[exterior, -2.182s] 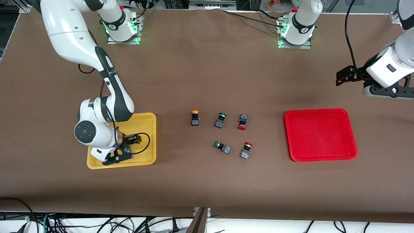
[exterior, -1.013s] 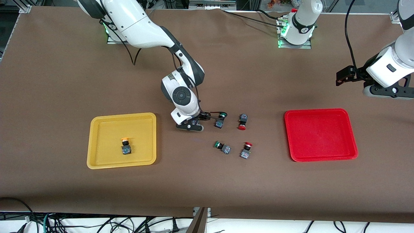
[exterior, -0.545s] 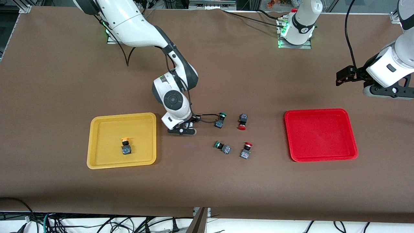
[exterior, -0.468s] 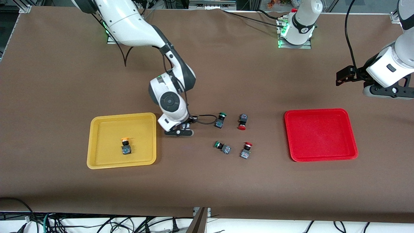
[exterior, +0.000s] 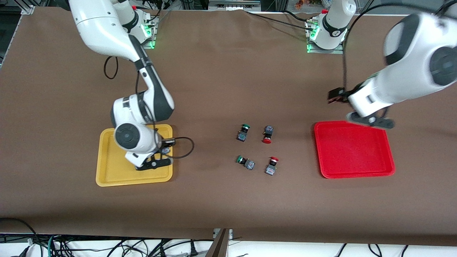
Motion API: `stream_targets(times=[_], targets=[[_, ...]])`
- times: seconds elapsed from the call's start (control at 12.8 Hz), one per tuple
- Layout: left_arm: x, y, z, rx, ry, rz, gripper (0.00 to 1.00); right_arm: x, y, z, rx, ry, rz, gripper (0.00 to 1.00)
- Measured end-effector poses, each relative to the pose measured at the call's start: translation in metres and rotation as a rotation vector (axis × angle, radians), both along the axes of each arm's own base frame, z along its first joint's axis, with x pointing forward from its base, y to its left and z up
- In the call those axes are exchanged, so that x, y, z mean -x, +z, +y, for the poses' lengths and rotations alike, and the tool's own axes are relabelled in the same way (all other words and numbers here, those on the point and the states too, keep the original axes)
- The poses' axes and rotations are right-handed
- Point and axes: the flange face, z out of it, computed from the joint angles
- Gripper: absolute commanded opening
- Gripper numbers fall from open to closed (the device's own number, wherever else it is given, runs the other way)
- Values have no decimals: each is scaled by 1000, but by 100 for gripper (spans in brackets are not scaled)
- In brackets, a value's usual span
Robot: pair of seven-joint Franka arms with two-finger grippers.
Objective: Place red and yellow buttons in trays
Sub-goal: 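Place the button in the yellow tray while the left gripper reaches a red button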
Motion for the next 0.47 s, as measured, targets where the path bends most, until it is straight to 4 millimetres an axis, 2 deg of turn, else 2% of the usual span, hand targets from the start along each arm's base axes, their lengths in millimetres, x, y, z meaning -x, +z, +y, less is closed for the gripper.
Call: stream_targets(times=[0.08,0.23,0.31,0.47], targets=[[-9,-29,-27,-1,21,-17,100,-4,-11,-15,-1,0,-5,96],[-25,-89,-64,12,51,-65,100,-5,-36,-33,-1,-22,-15,99],[-33,-116,-75,23,56,-94,100,-4,-42,-37,-5,-31,-10,99],[-49,-160,-82,50,75,-166,100,-5,-38,-36,-44,-62,-6,99]])
